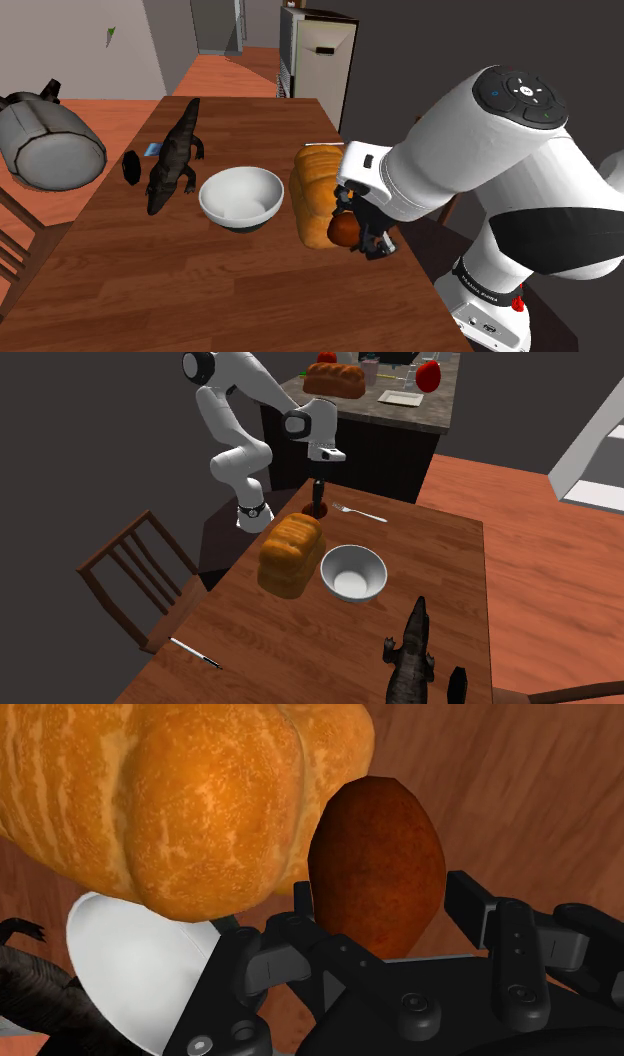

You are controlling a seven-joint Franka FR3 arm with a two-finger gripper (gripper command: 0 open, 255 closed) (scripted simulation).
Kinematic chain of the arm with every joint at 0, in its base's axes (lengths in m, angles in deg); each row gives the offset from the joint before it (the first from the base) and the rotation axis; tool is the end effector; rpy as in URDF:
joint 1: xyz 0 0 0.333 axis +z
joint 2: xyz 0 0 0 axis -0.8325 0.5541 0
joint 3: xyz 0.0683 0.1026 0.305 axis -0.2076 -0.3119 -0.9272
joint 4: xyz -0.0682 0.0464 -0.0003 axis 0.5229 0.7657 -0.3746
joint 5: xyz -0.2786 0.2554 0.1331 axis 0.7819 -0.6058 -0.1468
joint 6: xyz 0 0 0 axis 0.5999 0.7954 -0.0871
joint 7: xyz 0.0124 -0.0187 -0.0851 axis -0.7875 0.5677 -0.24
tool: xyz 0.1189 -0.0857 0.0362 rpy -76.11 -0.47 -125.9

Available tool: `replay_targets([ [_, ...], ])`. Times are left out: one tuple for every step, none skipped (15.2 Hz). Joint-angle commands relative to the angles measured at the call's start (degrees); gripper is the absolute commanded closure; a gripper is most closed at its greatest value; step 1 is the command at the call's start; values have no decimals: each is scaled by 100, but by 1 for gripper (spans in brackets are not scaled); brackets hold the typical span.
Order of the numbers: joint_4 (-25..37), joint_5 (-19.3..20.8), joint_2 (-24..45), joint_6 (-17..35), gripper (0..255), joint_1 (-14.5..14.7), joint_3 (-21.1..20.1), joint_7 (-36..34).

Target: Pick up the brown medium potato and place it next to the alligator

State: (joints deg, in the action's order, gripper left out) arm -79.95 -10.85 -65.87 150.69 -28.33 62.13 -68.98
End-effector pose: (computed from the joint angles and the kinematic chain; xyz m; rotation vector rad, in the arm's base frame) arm 0.2199 0.2575 0.3753 2.2656 1.5773 0.3381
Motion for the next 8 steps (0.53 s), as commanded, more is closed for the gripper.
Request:
replay_targets([
  [94,-9,-77,-166,255,19,58,70],
  [149,-12,-110,-252,255,26,85,104],
  [206,-15,-142,-336,255,32,110,137],
  [263,-16,-172,-420,255,37,136,169],
  [322,-17,-199,-502,255,41,160,200],
  [382,-18,-225,-584,255,44,184,231],
  [443,-17,-249,-664,255,46,206,261],
  [505,-17,-271,-744,255,47,228,290],
])
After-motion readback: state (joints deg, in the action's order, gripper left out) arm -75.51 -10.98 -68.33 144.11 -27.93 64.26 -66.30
